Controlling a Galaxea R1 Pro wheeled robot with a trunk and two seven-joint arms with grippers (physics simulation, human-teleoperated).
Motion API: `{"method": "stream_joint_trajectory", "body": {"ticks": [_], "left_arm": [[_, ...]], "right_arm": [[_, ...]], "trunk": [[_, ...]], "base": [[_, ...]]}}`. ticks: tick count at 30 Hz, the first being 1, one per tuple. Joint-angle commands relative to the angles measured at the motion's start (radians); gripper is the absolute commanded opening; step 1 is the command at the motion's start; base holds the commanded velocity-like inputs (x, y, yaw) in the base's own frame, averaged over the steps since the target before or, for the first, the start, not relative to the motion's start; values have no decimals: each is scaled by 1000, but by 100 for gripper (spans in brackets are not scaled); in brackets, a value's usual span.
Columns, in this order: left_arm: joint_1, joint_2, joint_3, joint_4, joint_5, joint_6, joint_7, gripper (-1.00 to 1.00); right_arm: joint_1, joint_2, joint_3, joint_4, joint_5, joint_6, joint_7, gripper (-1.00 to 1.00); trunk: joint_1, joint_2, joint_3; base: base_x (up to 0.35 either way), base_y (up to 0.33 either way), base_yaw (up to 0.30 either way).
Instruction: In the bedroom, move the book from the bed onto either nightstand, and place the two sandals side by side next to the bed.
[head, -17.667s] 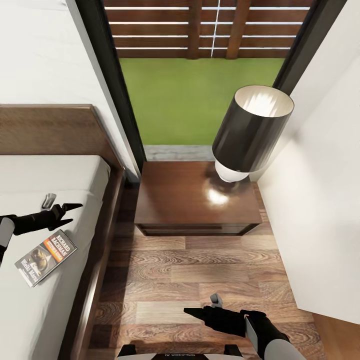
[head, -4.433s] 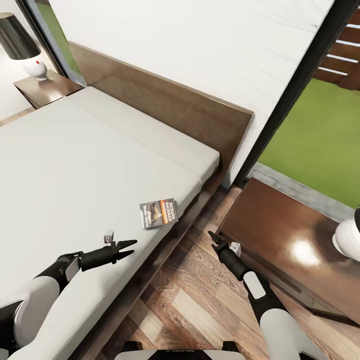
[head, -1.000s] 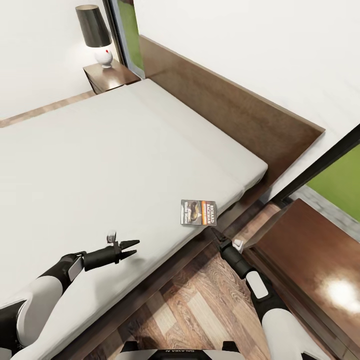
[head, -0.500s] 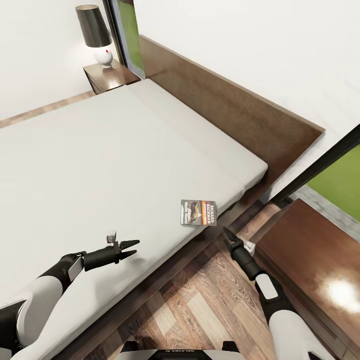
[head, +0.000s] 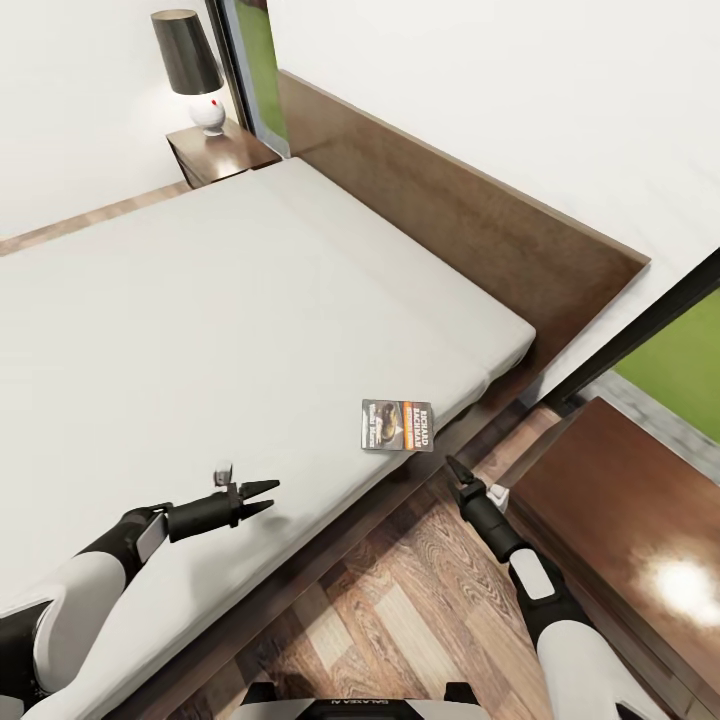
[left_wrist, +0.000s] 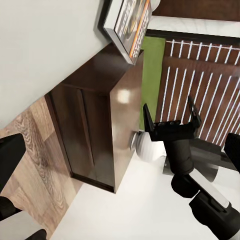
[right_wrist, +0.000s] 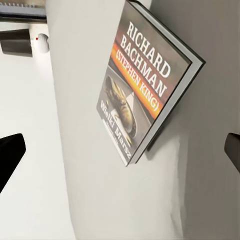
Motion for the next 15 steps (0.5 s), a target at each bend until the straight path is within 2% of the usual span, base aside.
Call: {"method": "stream_joint_trajectory", "body": {"ticks": [1, 7, 11, 15], "left_arm": [[0, -1, -1, 0, 4, 10, -2, 100], [0, -10, -1, 0, 5, 10, -2, 100], [0, -14, -1, 0, 5, 10, -1, 100], [0, -14, -1, 0, 5, 10, -1, 100]], "right_arm": [[-1, 1, -5, -1, -2, 9, 3, 100], [-1, 1, -4, -5, -2, 9, 3, 100], [-1, 1, -4, -7, -2, 9, 3, 100], [-1, 2, -4, -8, -2, 9, 2, 100]], "trunk": [[0, 0, -1], [0, 0, -1], [0, 0, -1], [0, 0, -1]], "base": [[0, 0, 0], [16, 0, 0], [165, 0, 0], [57, 0, 0]]}}
